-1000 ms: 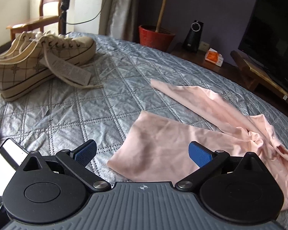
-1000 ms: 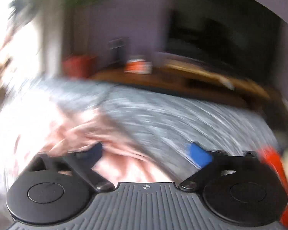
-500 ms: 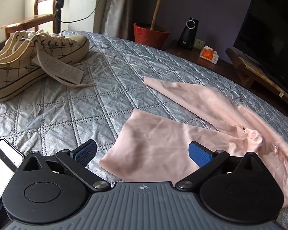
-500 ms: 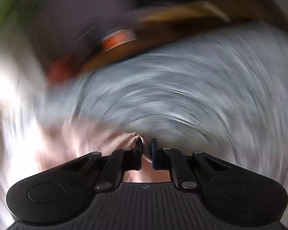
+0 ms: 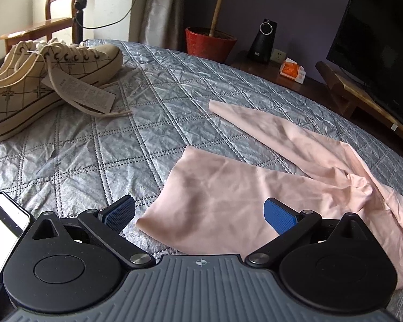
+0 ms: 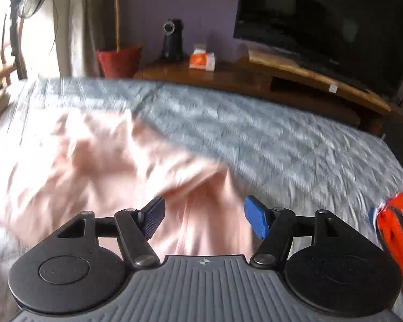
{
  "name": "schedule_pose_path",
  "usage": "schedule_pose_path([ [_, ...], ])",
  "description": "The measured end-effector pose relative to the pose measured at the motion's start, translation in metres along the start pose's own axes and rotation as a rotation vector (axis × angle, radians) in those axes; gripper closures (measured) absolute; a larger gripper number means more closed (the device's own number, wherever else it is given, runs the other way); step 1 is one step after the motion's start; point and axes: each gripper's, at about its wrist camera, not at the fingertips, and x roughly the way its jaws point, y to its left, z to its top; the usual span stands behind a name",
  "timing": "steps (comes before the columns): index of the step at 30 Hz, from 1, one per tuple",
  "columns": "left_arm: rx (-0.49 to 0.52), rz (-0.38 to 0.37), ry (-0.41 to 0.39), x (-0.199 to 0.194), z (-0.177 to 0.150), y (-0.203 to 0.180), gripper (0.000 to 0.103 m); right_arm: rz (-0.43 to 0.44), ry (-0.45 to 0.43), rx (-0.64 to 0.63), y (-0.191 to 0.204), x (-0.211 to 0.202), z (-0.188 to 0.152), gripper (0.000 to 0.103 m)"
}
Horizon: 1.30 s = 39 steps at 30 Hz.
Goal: Fold clothes
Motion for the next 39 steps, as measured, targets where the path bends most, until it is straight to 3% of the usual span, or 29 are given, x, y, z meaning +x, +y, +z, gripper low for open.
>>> schedule_pose_path([
  [3, 0.008, -0.001, 0.0, -0.001, -0.001, -0.001, 0.0, -0.068, 0.031, 0.153, -0.02, -0.004, -0.025, 0.034],
  [4, 0.01, 0.0, -0.001, -0.001, -0.001, -0.001, 0.0, -0.059, 0.038, 0.167, -0.02, -0.005, -0.031, 0.041],
  [6, 0.013, 0.001, -0.002, -0.001, -0.001, -0.001, 0.0, -0.011, 0.039, 0.171, -0.015, -0.003, -0.039, 0.073],
  [7, 0.013, 0.002, -0.002, -0.001, -0.001, -0.002, 0.0, 0.008, 0.026, 0.176, -0.013, -0.004, -0.04, 0.076],
  [10, 0.015, 0.004, 0.002, 0.0, -0.001, -0.003, 0.0, 0.037, 0.017, 0.227, -0.017, -0.005, -0.042, 0.079],
  [14, 0.015, -0.002, 0.005, 0.001, -0.001, -0.002, 0.0, 0.107, 0.051, 0.457, -0.058, -0.023, -0.059, 0.079],
  [16, 0.012, -0.005, 0.01, 0.002, -0.001, -0.002, 0.0, 0.098, 0.078, 0.432, -0.065, -0.037, -0.067, 0.079],
  [18, 0.025, 0.001, 0.023, 0.004, -0.001, -0.003, 0.0, 0.012, 0.103, 0.268, -0.057, -0.047, -0.072, 0.076],
  [20, 0.043, 0.01, 0.034, 0.005, -0.003, -0.006, 0.0, -0.075, 0.107, 0.188, -0.055, -0.059, -0.071, 0.057],
  [21, 0.046, 0.007, 0.033, 0.005, -0.003, -0.006, 0.0, -0.117, 0.075, 0.159, -0.053, -0.068, -0.069, 0.048],
  [22, 0.047, 0.003, 0.03, 0.005, -0.003, -0.007, 0.0, -0.145, 0.015, 0.121, -0.049, -0.079, -0.065, 0.047],
  [24, 0.047, 0.003, 0.026, 0.004, -0.004, -0.008, 0.0, -0.117, -0.113, 0.056, -0.037, -0.096, -0.055, 0.047],
  [25, 0.047, 0.003, 0.027, 0.005, -0.004, -0.008, 0.0, -0.064, -0.124, 0.058, -0.034, -0.097, -0.05, 0.047],
  [28, 0.054, 0.0, 0.031, 0.005, -0.005, -0.011, 0.0, 0.251, 0.026, 0.339, -0.049, -0.059, -0.039, 0.047],
  [32, 0.061, -0.004, 0.03, 0.006, -0.005, -0.013, 0.0, 0.403, 0.11, 0.472, -0.05, -0.012, -0.035, 0.045],
  [34, 0.058, -0.005, 0.029, 0.006, -0.005, -0.012, 0.0, 0.407, 0.128, 0.481, -0.051, 0.004, -0.027, 0.042],
  [36, 0.056, -0.006, 0.028, 0.006, -0.004, -0.012, 0.0, 0.323, -0.059, 0.518, -0.069, -0.004, -0.012, 0.043],
  [37, 0.057, -0.006, 0.029, 0.006, -0.004, -0.012, 0.0, 0.294, -0.147, 0.603, -0.086, -0.008, -0.008, 0.04],
  [38, 0.058, -0.006, 0.029, 0.006, -0.004, -0.012, 0.0, 0.252, -0.184, 0.7, -0.101, -0.009, -0.006, 0.035],
  [39, 0.059, -0.006, 0.029, 0.007, -0.004, -0.013, 0.0, 0.208, -0.216, 0.797, -0.115, -0.01, -0.004, 0.022],
])
